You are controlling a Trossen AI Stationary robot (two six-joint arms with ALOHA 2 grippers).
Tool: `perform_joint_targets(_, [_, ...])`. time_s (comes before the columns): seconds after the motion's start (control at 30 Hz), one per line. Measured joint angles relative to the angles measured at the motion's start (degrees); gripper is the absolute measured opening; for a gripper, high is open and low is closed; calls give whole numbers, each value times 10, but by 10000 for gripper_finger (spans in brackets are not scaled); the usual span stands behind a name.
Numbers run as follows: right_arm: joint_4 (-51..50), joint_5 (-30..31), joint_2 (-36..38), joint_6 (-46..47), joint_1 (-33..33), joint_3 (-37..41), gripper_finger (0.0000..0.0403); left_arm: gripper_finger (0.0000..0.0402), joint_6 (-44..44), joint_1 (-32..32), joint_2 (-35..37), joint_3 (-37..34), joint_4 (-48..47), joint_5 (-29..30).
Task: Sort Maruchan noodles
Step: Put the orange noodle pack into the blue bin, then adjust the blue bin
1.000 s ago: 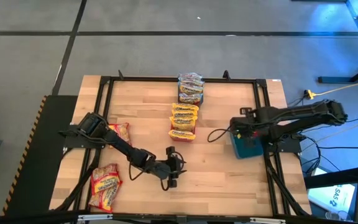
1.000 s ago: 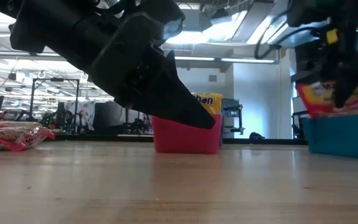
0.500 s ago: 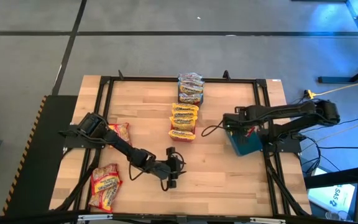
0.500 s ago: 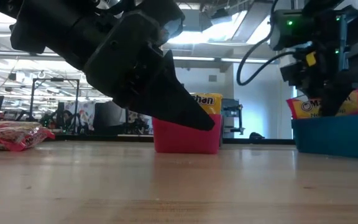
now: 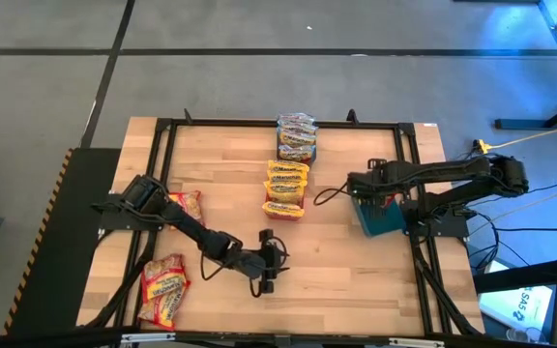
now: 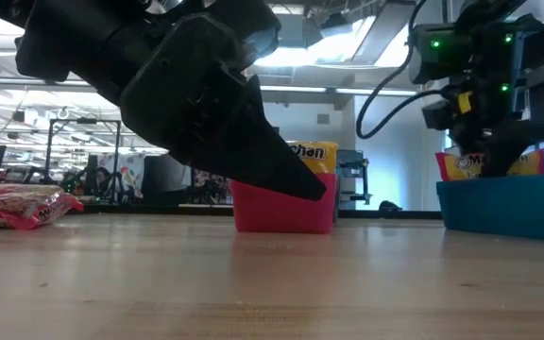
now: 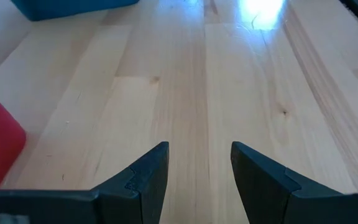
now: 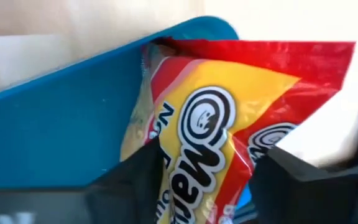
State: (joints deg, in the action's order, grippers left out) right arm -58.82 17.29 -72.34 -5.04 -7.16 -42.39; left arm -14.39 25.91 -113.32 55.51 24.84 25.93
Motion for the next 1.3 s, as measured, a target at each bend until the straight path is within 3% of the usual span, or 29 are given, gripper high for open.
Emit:
perform_joint_targets(0.17, [12, 14, 0, -40, 0, 0, 234, 170, 0, -5, 0, 0, 0, -5])
perform_joint_targets(0.33, [43, 12, 0, -72, 0, 0, 254, 170, 0, -12, 0, 0, 0, -31])
perform_joint_targets(0.47, [8, 7, 0, -58, 0, -10, 251, 170, 0, -13, 0, 0, 0, -34])
perform_joint_targets(0.67, [-100, -61, 0, 19, 1, -94, 241, 170, 0, -15, 0, 0, 0, -33])
perform_joint_targets(0.8, [-28, -76, 1, 32, 1, -123, 234, 170, 0, -20, 0, 0, 0, -33])
perform_joint_targets(0.93, [130, -79, -10, -5, 0, -93, 223, 170, 0, -20, 0, 0, 1, -41])
perform_joint_targets(1.0, [162, -74, -27, -25, -1, -73, 215, 170, 0, -20, 0, 0, 0, -42])
perform_joint_targets(1.3, [92, -10, -105, -5, -1, -54, 189, 170, 0, -19, 0, 0, 1, -42])
